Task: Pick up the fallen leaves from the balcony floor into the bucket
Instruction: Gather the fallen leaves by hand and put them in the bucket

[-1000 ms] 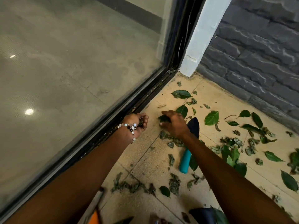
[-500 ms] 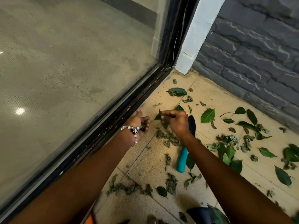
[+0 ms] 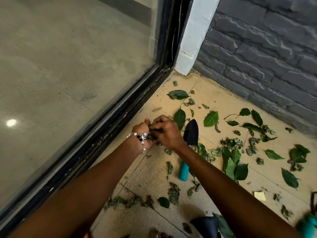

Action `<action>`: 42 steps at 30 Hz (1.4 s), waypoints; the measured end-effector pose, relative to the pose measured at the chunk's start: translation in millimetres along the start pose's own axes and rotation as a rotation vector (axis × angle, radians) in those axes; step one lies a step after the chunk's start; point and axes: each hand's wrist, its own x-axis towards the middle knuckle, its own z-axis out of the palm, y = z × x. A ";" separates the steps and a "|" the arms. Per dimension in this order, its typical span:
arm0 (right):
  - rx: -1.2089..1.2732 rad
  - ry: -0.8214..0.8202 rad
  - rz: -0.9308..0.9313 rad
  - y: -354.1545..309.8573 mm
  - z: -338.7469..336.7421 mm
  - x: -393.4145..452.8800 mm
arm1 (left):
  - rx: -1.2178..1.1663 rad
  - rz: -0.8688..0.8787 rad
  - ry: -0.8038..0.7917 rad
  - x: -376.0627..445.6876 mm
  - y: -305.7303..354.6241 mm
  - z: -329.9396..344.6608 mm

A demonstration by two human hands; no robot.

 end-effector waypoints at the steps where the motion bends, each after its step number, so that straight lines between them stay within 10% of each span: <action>1: 0.022 -0.087 0.018 4.9 -5.2 2.5 | -0.020 0.035 0.032 1.8 1.7 -1.5; 5: 0.461 0.060 0.327 16.3 -32.3 11.9 | -0.057 0.048 0.057 10.7 11.1 -10.7; 8: 0.007 0.196 0.440 51.4 -40.6 20.6 | -0.077 0.041 0.029 8.8 11.6 -16.2; 11: -0.393 -0.077 0.517 70.1 -31.2 24.4 | -0.013 0.023 0.023 9.9 12.6 -23.9; 20: -0.579 -0.051 0.254 49.6 -4.7 17.9 | 0.136 -0.051 0.008 4.6 18.4 -25.6; 27: 0.613 0.376 0.568 1.7 -9.3 28.8 | 0.152 0.076 -0.012 5.0 13.5 -20.9; 35: 0.071 0.138 0.080 -50.9 -9.5 7.2 | 0.145 0.135 -0.060 -17.3 23.3 4.4; 42: 0.184 0.260 0.400 -55.9 -87.7 10.6 | 0.063 0.168 -0.106 -47.3 45.6 4.5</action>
